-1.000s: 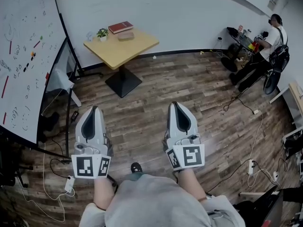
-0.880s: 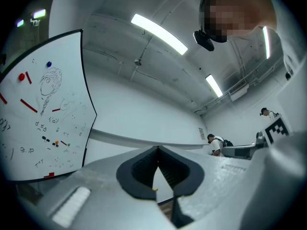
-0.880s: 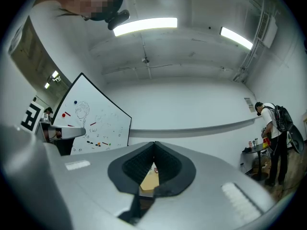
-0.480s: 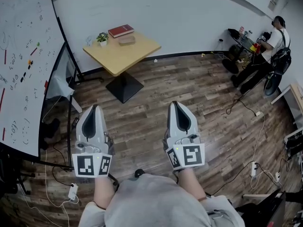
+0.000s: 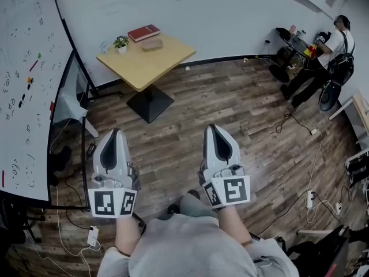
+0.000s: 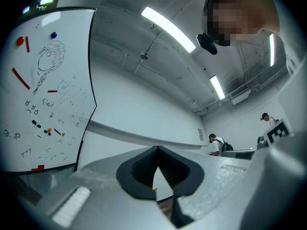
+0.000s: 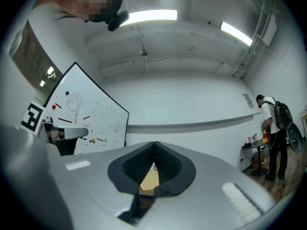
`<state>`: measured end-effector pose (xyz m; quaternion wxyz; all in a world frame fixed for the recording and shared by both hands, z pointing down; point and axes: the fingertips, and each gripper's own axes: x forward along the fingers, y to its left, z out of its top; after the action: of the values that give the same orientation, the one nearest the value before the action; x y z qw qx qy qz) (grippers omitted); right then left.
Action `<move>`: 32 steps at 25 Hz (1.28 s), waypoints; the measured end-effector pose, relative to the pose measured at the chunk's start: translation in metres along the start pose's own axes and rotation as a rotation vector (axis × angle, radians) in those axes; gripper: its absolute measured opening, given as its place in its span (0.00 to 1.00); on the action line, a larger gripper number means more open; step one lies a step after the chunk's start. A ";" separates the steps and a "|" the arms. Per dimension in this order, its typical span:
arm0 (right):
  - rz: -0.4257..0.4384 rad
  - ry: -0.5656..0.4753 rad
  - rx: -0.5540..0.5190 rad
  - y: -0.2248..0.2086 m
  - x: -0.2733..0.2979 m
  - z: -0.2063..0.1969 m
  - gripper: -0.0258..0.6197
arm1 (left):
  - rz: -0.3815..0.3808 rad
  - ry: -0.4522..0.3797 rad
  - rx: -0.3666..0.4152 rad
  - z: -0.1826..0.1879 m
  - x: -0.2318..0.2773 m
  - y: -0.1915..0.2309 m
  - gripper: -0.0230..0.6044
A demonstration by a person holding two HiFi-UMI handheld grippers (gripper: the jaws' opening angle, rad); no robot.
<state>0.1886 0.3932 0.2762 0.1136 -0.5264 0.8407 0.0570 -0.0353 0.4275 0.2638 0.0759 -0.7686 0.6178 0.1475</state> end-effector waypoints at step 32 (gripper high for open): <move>0.088 -0.039 -0.012 -0.067 0.218 -0.027 0.04 | 0.072 -0.037 0.038 -0.036 0.188 0.081 0.04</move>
<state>0.1533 0.1676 0.2490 0.1241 -0.4887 0.8601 0.0774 -0.0726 0.2239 0.2426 0.0965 -0.7414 0.6463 0.1527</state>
